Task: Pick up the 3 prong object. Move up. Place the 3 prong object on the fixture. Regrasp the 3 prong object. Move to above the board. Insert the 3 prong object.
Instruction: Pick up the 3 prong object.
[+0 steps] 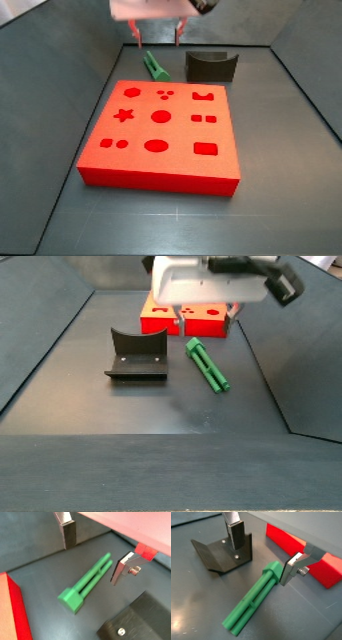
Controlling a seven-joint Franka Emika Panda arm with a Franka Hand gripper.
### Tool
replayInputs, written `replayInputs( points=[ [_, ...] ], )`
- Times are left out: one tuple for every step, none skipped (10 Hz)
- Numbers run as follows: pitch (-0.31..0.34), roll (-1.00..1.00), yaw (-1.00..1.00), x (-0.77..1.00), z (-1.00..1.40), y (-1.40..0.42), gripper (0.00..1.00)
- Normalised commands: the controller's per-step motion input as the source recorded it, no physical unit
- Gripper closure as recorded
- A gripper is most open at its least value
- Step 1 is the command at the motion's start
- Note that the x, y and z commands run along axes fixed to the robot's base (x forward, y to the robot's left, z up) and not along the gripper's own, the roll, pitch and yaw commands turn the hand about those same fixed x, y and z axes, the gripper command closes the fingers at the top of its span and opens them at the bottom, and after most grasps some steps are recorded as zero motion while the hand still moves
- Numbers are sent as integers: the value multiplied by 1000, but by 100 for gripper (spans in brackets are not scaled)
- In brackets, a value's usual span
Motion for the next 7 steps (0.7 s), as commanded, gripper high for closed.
replayInputs(
  points=[
    [-19,127,0,0,-1000,29,0],
    [-76,54,0,-40,-1000,120,0],
    [-81,0,0,-97,-823,149,0],
    [-60,0,0,-80,-554,157,0],
    [-20,-34,0,-126,-243,194,0],
    [0,-20,0,0,-34,86,0],
    [-43,-11,0,-66,-91,77,0]
  ],
)
